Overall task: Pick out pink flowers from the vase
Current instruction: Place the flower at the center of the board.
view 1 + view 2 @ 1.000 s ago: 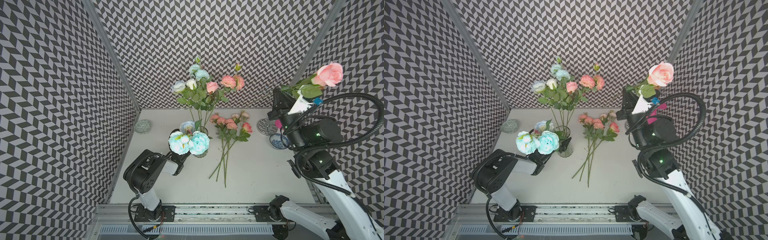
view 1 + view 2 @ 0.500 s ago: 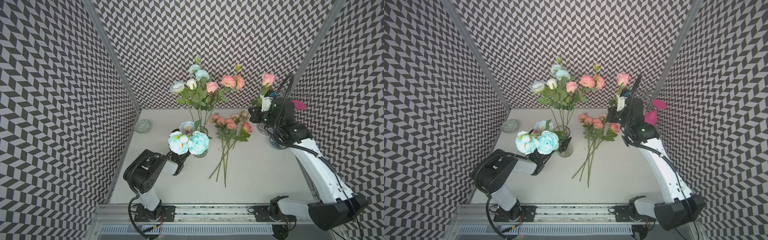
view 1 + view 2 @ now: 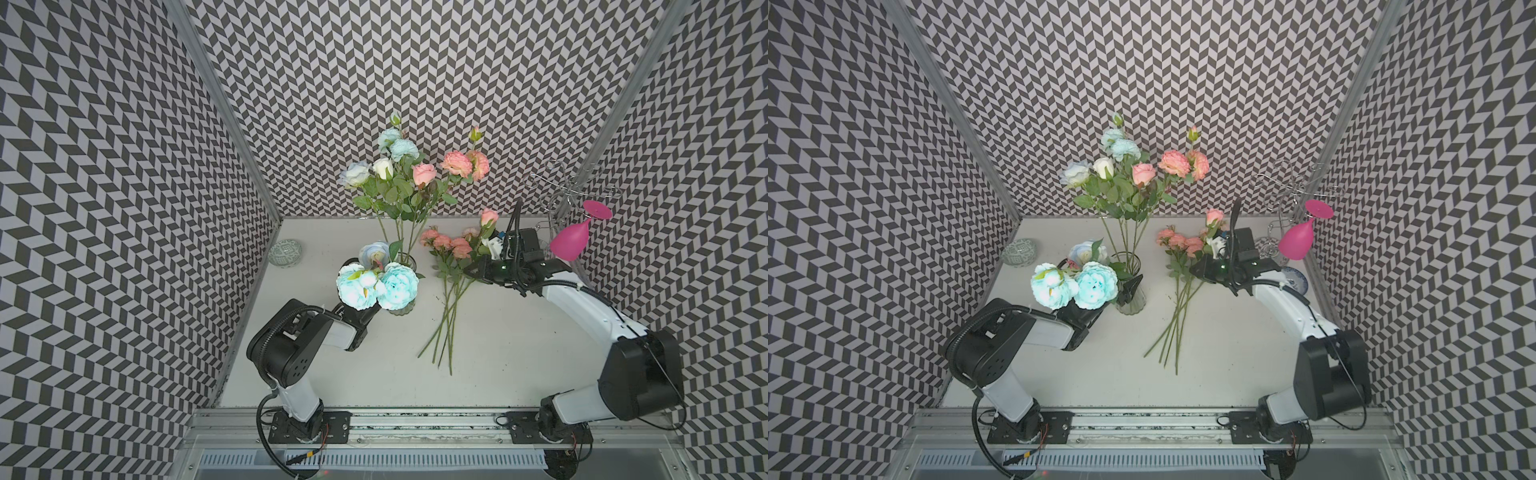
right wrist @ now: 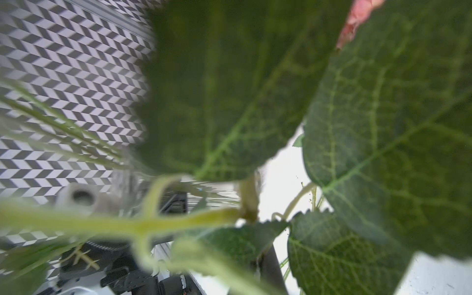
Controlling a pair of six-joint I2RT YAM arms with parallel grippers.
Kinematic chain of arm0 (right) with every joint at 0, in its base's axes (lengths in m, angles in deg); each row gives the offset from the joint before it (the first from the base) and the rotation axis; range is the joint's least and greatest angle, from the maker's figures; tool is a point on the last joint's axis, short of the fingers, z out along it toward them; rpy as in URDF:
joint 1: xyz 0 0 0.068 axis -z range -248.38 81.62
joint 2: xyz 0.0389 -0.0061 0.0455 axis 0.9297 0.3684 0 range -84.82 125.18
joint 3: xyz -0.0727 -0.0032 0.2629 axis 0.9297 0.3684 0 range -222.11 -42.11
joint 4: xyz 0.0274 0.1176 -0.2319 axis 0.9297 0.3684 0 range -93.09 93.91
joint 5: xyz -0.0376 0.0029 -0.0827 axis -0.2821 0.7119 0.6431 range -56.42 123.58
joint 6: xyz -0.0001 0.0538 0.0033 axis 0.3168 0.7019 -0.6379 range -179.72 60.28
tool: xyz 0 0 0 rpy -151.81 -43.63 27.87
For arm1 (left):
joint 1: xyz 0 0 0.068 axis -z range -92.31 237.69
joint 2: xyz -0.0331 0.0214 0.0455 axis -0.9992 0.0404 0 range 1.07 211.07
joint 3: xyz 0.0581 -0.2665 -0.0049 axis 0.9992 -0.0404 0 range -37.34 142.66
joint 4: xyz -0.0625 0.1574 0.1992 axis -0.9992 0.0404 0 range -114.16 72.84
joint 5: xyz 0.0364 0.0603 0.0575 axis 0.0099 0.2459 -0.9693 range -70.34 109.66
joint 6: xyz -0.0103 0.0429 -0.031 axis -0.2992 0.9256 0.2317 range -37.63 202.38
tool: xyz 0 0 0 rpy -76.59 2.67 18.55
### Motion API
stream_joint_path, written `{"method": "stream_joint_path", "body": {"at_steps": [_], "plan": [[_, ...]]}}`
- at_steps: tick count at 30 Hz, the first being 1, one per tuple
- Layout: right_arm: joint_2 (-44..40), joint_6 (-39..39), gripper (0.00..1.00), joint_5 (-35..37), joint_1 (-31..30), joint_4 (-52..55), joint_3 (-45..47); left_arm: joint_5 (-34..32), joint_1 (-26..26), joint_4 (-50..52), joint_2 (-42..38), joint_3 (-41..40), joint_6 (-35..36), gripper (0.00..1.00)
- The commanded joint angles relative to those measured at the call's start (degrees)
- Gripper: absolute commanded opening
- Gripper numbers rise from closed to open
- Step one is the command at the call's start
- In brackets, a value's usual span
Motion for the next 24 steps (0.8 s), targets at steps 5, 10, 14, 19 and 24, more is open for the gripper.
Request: {"method": "stream_joint_path", "body": {"at_steps": [5, 10, 14, 19, 24], "plan": [[9.45, -0.43, 0.11, 5.36, 0.01, -8.87, -0.49, -0.21, -0.37, 8.36, 1.44, -1.54, -2.29, 0.0], [10.3, 1.55, 0.33, 7.63, -0.06, -11.82, -1.7, -0.41, -0.38, 8.45, 1.06, -1.7, -1.83, 0.0], [6.75, 1.38, 0.38, 8.17, -0.38, -14.88, -0.9, -0.49, -0.38, 8.37, 1.18, -1.73, -1.7, 0.0], [-0.65, -0.68, 0.37, 6.74, -3.32, -24.98, 3.15, -0.1, -0.34, 8.04, 1.46, -1.77, -1.81, 0.0], [-5.64, -4.52, 0.36, 7.45, -10.42, -34.13, 4.62, 0.13, -0.36, 7.93, 1.46, -1.79, -1.92, 0.0]]}}
